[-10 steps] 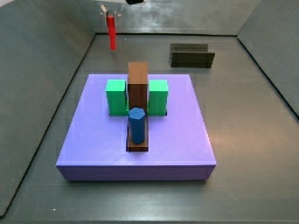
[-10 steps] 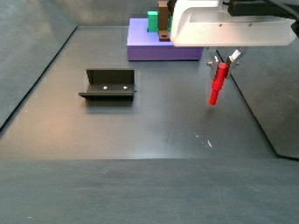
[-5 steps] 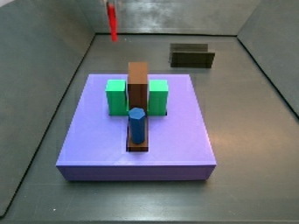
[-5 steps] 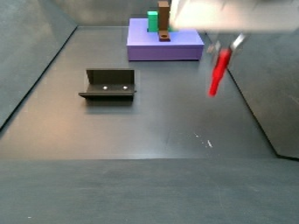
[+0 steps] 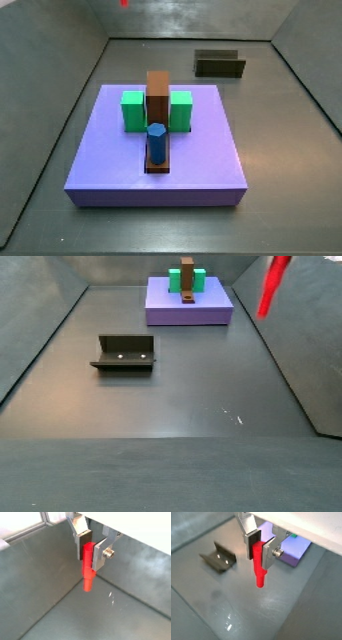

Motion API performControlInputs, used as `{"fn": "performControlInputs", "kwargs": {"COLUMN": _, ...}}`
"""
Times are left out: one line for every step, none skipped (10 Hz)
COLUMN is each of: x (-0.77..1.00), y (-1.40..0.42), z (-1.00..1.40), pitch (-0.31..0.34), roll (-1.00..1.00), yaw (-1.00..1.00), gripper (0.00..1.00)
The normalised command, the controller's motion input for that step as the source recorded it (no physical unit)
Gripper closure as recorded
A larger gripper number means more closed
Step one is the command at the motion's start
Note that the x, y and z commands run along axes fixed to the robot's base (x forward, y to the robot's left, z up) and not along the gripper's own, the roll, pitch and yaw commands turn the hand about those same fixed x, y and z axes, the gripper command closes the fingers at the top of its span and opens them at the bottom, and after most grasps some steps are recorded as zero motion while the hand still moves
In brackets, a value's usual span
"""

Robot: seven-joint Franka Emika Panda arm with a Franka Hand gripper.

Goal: Pick up the red object. Move up. Move to above the board. Insert the red object.
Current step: Move to above the board.

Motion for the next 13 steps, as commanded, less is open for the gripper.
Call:
{"fn": "performControlInputs", "kwargs": {"x": 0.04, "y": -0.01, "z": 0.89, "pitch": 0.045, "roll": 0.02, "yaw": 0.0, "gripper": 1.0}}
{"fn": "performControlInputs", "kwargs": {"x": 0.05, "y": 0.0, "z": 0.31, "pitch": 0.086, "roll": 0.01, "yaw": 0.0, "gripper": 1.0}}
{"fn": "performControlInputs", "kwargs": {"x": 0.05, "y": 0.0, "z": 0.19, "pitch": 0.07, "roll": 0.0, "yaw": 0.0, "gripper": 1.0}}
{"fn": "performControlInputs", "kwargs": {"x": 0.47, "y": -1.4, "z": 0.18, "pitch": 0.149, "roll": -0.05, "yaw": 0.28, "gripper": 1.0}}
{"fn": "performControlInputs", "kwargs": {"x": 0.47, "y": -1.4, "z": 0.16, "pitch": 0.158, "roll": 0.01, "yaw": 0.25, "gripper": 1.0}}
{"fn": "performControlInputs", "kwargs": {"x": 0.49, "y": -1.4, "z": 0.17, "pitch": 0.178, "roll": 0.02, "yaw": 0.19, "gripper": 1.0}}
{"fn": "performControlInputs", "kwargs": {"x": 0.51, "y": -1.4, "z": 0.17, "pitch": 0.18, "roll": -0.05, "yaw": 0.1, "gripper": 1.0}}
{"fn": "performControlInputs", "kwargs": {"x": 0.52, "y": -1.4, "z": 0.17, "pitch": 0.173, "roll": 0.0, "yaw": 0.04, "gripper": 1.0}}
{"fn": "performControlInputs", "kwargs": {"x": 0.52, "y": -1.4, "z": 0.17, "pitch": 0.16, "roll": 0.02, "yaw": 0.03, "gripper": 1.0}}
{"fn": "performControlInputs", "kwargs": {"x": 0.55, "y": -1.4, "z": 0.18, "pitch": 0.148, "roll": 0.0, "yaw": 0.01, "gripper": 1.0}}
{"fn": "performControlInputs", "kwargs": {"x": 0.56, "y": -1.4, "z": 0.19, "pitch": 0.147, "roll": 0.0, "yaw": 0.01, "gripper": 1.0}}
{"fn": "performControlInputs", "kwargs": {"x": 0.58, "y": -1.4, "z": 0.19, "pitch": 0.145, "roll": -0.02, "yaw": 0.01, "gripper": 1.0}}
{"fn": "performControlInputs", "kwargs": {"x": 0.62, "y": -1.4, "z": 0.2, "pitch": 0.147, "roll": 0.01, "yaw": 0.01, "gripper": 1.0}}
